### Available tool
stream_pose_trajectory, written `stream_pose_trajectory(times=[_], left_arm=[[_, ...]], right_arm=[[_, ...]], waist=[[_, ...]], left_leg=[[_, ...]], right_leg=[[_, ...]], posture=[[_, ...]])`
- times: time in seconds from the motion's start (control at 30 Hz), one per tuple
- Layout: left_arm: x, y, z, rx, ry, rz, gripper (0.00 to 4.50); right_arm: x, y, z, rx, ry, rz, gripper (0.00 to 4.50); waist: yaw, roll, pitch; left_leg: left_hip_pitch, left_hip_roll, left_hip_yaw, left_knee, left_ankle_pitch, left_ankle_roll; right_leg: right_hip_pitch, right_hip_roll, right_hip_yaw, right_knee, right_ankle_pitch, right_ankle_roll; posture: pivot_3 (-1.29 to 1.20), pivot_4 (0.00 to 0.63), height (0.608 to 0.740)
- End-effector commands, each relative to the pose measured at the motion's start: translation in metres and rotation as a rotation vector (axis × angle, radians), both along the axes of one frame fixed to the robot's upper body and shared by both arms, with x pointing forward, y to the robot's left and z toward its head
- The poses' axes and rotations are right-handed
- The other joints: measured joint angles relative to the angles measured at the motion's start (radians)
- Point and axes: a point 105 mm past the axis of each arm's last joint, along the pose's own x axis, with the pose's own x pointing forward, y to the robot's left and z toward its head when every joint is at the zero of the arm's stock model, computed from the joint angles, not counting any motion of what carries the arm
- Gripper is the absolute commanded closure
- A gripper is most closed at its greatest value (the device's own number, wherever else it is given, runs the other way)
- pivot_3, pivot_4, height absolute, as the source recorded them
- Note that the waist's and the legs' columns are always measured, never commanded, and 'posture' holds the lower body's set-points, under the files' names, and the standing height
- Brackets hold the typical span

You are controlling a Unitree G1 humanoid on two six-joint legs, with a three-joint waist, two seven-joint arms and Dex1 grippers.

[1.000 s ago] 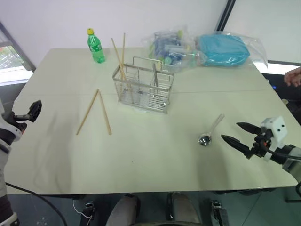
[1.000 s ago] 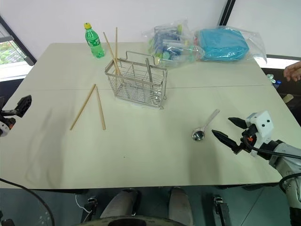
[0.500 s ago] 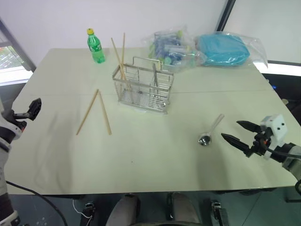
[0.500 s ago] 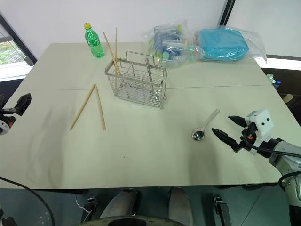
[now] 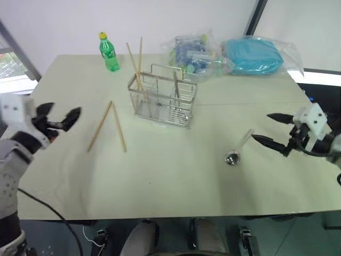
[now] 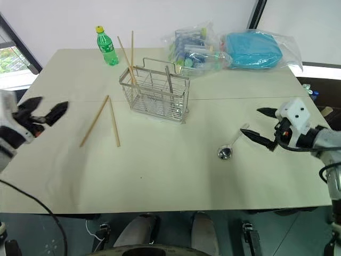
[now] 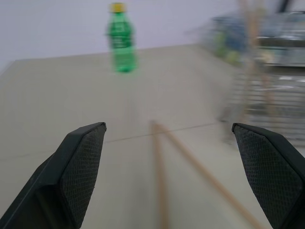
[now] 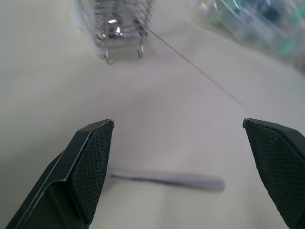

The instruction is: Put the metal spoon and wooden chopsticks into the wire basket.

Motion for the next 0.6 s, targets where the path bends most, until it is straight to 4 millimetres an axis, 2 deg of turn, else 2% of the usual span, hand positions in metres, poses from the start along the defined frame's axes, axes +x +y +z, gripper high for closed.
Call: stream_pose_trajectory(times=[0.03,0.17,0.3,0.43,0.6], left_arm=[[-0.025,-0.058,0.002,0.053,0.057,-0.356,0.03],[-0.045,-0.094,-0.012,0.082,0.156,-0.607,0.03],[-0.044,-0.108,-0.013,0.048,0.181,-0.691,0.03],[-0.041,-0.117,-0.01,0.025,0.174,-0.726,0.03],[-0.045,-0.125,-0.013,0.028,0.194,-0.766,0.03]], right_arm=[[0.008,0.008,0.002,-0.194,-0.013,0.167,0.0],[0.017,0.009,-0.018,-0.633,-0.029,0.43,0.0],[0.031,0.017,-0.026,-0.846,-0.03,0.624,0.0],[0.041,0.016,-0.035,-0.986,0.008,0.717,0.0],[0.051,0.029,-0.045,-1.007,0.017,0.765,0.0]], waist=[[-0.004,0.0,0.0],[-0.02,0.004,0.003],[-0.027,0.006,0.005],[-0.029,0.006,0.005],[-0.027,0.005,0.005]], left_leg=[[0.0,0.0,0.0,0.0,0.0,0.0],[0.001,0.0,0.002,-0.001,0.0,0.0],[0.001,0.001,0.002,-0.001,0.001,-0.001],[0.002,0.001,0.002,-0.002,0.005,-0.008],[0.001,0.001,0.001,-0.002,0.005,-0.008]], right_leg=[[0.0,0.0,0.0,0.0,0.0,0.0],[0.0,0.0,0.0,0.0,0.0,0.0],[0.0,0.002,0.0,0.001,0.0,0.0],[0.0,0.003,0.001,0.001,0.001,0.0],[-0.001,0.003,0.001,0.001,0.002,-0.002]], posture=[[0.0,0.15,0.725],[0.0,0.15,0.725],[0.0,0.15,0.725],[0.0,0.15,0.725],[0.0,0.15,0.725]])
